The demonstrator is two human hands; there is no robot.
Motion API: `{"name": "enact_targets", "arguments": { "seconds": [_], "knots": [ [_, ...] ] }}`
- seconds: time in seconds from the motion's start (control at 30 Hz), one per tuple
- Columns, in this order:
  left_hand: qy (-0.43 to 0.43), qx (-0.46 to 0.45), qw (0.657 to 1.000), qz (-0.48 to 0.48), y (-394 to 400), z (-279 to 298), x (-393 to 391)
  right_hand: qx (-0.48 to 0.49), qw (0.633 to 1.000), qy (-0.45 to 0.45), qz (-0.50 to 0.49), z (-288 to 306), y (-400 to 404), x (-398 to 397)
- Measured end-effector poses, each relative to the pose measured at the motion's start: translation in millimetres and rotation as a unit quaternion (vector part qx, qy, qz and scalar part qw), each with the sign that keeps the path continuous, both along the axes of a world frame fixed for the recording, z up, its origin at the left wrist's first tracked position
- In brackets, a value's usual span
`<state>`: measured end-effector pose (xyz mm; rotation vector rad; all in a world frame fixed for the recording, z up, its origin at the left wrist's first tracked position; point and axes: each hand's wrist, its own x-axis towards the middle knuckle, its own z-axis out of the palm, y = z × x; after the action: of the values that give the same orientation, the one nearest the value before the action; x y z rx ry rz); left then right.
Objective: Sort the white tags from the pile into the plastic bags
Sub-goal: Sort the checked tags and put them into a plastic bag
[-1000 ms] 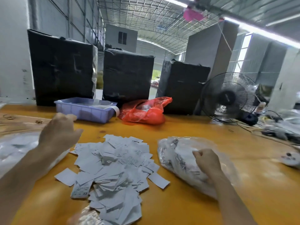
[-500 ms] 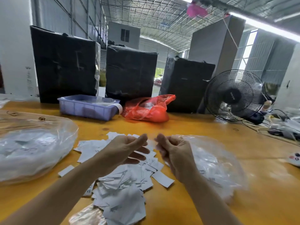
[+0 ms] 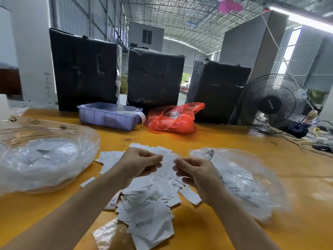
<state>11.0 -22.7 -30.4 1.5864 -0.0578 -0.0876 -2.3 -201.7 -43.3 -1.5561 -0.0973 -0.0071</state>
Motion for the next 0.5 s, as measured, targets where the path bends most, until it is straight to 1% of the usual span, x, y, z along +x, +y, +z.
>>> {"name": "enact_targets", "arguments": {
  "seconds": [0.3,0.37,0.43,0.5],
  "knots": [
    [0.039,-0.010,0.996,-0.078,0.7,0.6,-1.0,-0.021,0.999,-0.035,-0.006,1.4,0.4,-1.5],
    [0.020,0.027,0.995,-0.099,1.3,0.3,-1.4,-0.026,0.999,-0.044,0.013,0.0,0.7,-1.2],
    [-0.023,0.083,0.986,-0.140,2.7,0.2,-1.8,-0.032,0.997,-0.050,0.047,-1.4,1.1,-0.9],
    [-0.063,0.106,0.976,-0.177,3.2,0.8,-2.1,-0.046,0.994,-0.052,0.081,-2.1,1.8,-0.6]
  ]
}}
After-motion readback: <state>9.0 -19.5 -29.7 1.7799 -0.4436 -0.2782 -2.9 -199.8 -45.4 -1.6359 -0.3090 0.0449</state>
